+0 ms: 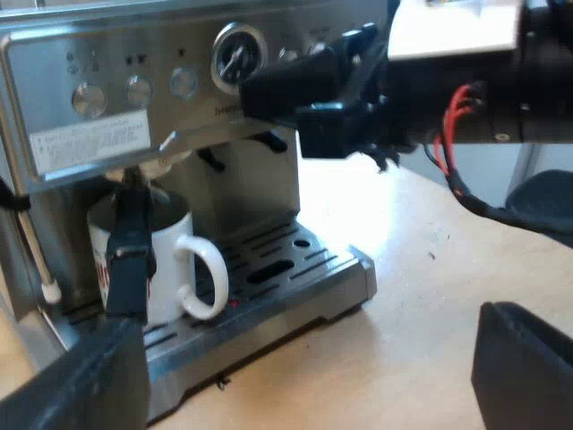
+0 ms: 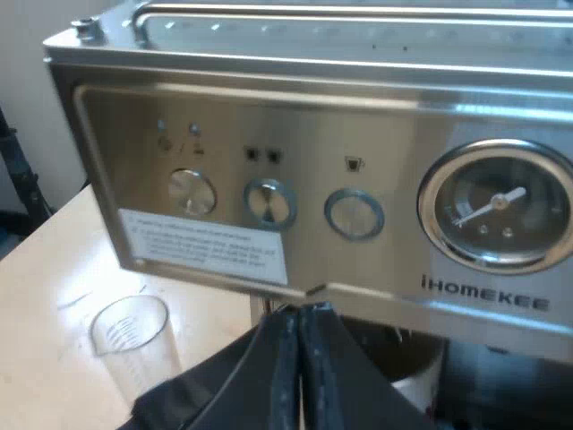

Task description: Place mug into machine

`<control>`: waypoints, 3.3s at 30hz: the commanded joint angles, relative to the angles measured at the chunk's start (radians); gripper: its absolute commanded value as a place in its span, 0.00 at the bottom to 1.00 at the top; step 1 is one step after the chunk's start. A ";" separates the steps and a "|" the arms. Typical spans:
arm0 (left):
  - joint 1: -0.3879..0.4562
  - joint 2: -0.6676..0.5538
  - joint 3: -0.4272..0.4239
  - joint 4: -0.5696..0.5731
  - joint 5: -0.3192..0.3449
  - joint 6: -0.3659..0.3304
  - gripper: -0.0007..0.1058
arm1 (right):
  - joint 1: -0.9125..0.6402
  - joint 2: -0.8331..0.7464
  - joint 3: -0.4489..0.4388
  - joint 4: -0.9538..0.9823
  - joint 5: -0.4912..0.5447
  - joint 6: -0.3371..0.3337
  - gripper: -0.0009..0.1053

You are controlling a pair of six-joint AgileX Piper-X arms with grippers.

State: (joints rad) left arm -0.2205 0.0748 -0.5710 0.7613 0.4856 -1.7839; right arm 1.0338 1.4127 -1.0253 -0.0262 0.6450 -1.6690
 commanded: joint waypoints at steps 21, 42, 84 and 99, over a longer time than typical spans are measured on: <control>-0.003 0.200 -0.008 -0.142 -0.003 -0.022 0.77 | -0.075 0.124 -0.100 -0.052 -0.058 -0.064 0.01; -0.003 0.199 -0.008 -0.145 -0.003 -0.022 0.77 | -0.134 0.145 -0.101 -0.104 -0.125 -0.062 0.01; -0.003 0.199 -0.008 -0.138 -0.003 -0.022 0.77 | -0.057 0.124 -0.104 -0.091 -0.043 -0.097 0.01; -0.003 0.199 -0.008 -0.138 -0.001 -0.022 0.77 | -0.115 0.124 -0.104 -0.096 -0.071 -0.100 0.01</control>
State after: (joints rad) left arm -0.2205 0.2751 -0.5710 0.6403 0.4856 -1.7946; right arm 0.9254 1.5466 -1.1168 -0.1141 0.5869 -1.7561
